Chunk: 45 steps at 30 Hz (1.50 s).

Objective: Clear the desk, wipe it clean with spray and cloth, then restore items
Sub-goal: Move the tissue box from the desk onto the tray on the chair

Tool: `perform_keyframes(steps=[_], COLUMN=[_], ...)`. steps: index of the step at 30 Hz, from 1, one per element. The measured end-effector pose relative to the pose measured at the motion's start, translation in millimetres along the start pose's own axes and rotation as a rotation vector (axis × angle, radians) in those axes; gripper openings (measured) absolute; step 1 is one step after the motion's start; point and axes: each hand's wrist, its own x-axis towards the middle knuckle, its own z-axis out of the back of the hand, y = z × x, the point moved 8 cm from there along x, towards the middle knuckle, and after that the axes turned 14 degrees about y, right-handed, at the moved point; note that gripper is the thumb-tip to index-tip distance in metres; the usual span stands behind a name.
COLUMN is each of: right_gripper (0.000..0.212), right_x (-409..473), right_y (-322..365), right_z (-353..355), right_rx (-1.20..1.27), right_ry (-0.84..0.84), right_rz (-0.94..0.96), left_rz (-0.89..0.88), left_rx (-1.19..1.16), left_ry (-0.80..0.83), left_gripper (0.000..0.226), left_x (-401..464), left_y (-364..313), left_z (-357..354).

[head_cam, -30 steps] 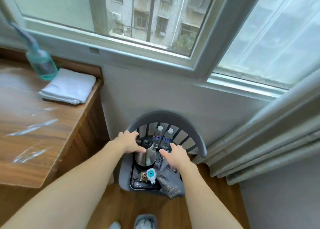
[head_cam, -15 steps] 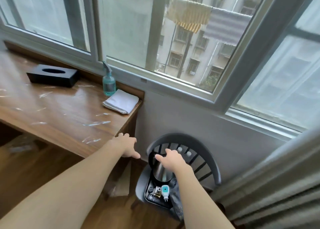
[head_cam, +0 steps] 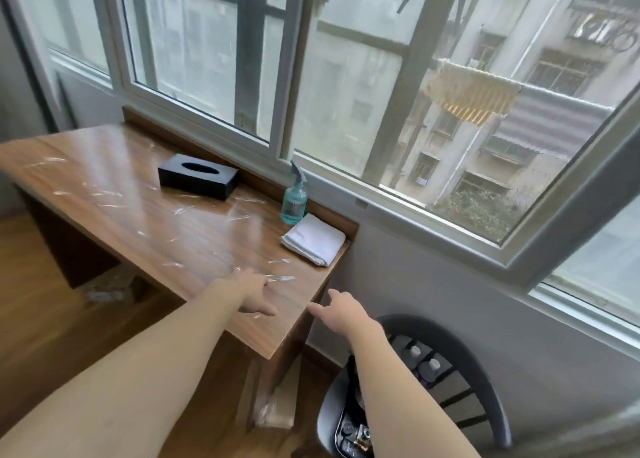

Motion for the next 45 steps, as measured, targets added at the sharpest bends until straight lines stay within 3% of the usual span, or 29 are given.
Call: perform_keyframes(steps=[10,19,28,38,45], right_gripper=[0.078,0.083,0.081,0.079,0.080], right_x=[85.3,173.0,294.6,386.3,439.3], right_y=[171.3,252.2,336.5,372.4,386.7], right_z=[-12.9,16.3,67.9,110.0,128.2], right_rx=[-0.040,-0.141,-0.100,-0.100,0.144], right_ry=[-0.046,-0.005,0.040,0.012,-0.084], right_rz=[0.034,0.034,0.155,0.083,-0.061], left_rz=[0.024,0.048,0.188,0.198,0.183], left_rx=[-0.083,-0.122,-0.153,-0.218,-0.246], left_ry=[-0.032,-0.033,-0.044,-0.029,-0.106], left_gripper=[0.084,0.086,0.090,0.089,0.102], left_x=[38.3,95.4,165.5,237.8,309.1], left_y=[159.0,236.3,315.4,368.1,410.7], left_z=[74.7,129.8,213.3,271.8,310.3])
